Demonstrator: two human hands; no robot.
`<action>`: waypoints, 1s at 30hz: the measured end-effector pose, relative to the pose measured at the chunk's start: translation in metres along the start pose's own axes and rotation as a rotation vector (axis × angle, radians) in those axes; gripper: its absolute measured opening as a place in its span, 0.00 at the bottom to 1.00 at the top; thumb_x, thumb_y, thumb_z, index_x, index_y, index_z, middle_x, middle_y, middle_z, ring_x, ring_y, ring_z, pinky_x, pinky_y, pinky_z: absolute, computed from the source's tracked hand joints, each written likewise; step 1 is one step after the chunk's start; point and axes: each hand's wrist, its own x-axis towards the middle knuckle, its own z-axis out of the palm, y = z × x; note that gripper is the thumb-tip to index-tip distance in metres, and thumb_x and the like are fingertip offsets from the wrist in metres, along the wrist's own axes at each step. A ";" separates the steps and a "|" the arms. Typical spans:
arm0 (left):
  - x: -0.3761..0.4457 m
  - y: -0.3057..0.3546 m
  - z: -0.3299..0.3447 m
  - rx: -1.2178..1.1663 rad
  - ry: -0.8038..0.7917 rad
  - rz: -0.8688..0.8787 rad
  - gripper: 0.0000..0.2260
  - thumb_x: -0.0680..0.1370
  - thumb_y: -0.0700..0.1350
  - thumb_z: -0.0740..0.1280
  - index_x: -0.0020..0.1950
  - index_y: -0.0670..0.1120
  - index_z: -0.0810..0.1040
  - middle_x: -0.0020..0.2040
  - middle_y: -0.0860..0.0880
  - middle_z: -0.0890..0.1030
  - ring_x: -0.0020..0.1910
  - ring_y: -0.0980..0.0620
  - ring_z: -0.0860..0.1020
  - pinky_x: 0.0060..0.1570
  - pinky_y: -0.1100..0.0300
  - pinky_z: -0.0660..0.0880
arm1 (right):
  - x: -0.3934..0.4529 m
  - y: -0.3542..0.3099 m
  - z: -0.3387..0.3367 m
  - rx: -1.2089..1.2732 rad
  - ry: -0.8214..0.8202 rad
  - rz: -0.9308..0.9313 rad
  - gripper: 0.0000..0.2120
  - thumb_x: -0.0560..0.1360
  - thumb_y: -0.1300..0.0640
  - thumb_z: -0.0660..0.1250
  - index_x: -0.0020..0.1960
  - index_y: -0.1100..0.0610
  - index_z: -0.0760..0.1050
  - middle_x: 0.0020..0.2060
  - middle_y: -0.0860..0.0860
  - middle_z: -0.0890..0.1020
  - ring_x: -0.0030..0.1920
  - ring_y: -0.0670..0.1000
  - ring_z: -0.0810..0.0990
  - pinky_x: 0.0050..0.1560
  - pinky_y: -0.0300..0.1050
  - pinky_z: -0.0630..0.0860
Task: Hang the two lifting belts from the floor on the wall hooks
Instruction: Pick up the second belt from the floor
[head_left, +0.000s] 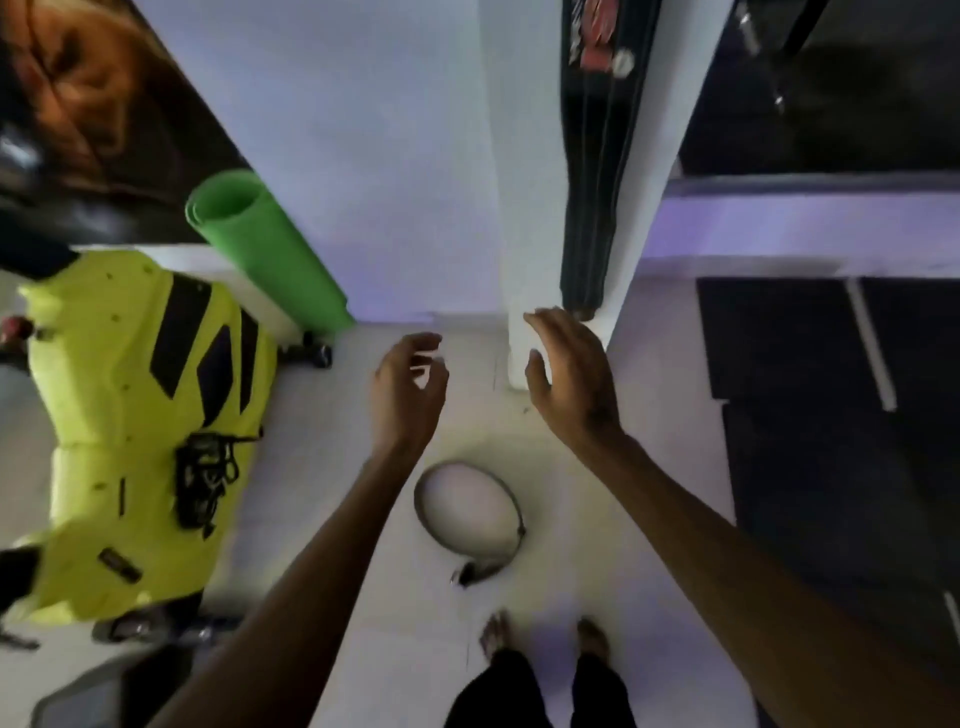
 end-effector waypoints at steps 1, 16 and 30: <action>-0.013 -0.029 0.001 0.020 -0.023 -0.047 0.10 0.78 0.41 0.67 0.57 0.47 0.81 0.53 0.48 0.85 0.47 0.48 0.84 0.51 0.48 0.82 | -0.022 0.000 0.021 -0.006 -0.054 0.015 0.18 0.77 0.65 0.62 0.66 0.64 0.75 0.62 0.59 0.80 0.66 0.59 0.76 0.69 0.53 0.71; -0.221 -0.530 0.149 0.136 -0.313 -0.891 0.19 0.78 0.40 0.67 0.69 0.49 0.73 0.54 0.52 0.83 0.48 0.50 0.81 0.51 0.57 0.75 | -0.450 0.126 0.447 -0.165 -0.998 0.075 0.27 0.68 0.71 0.64 0.67 0.68 0.73 0.61 0.67 0.80 0.61 0.67 0.80 0.61 0.60 0.77; -0.260 -0.746 0.247 0.072 -0.529 -1.095 0.30 0.74 0.39 0.73 0.74 0.43 0.68 0.66 0.43 0.79 0.63 0.44 0.79 0.63 0.50 0.76 | -0.520 0.218 0.596 -0.051 -1.096 0.010 0.12 0.75 0.65 0.65 0.58 0.58 0.77 0.55 0.57 0.78 0.51 0.62 0.81 0.41 0.53 0.75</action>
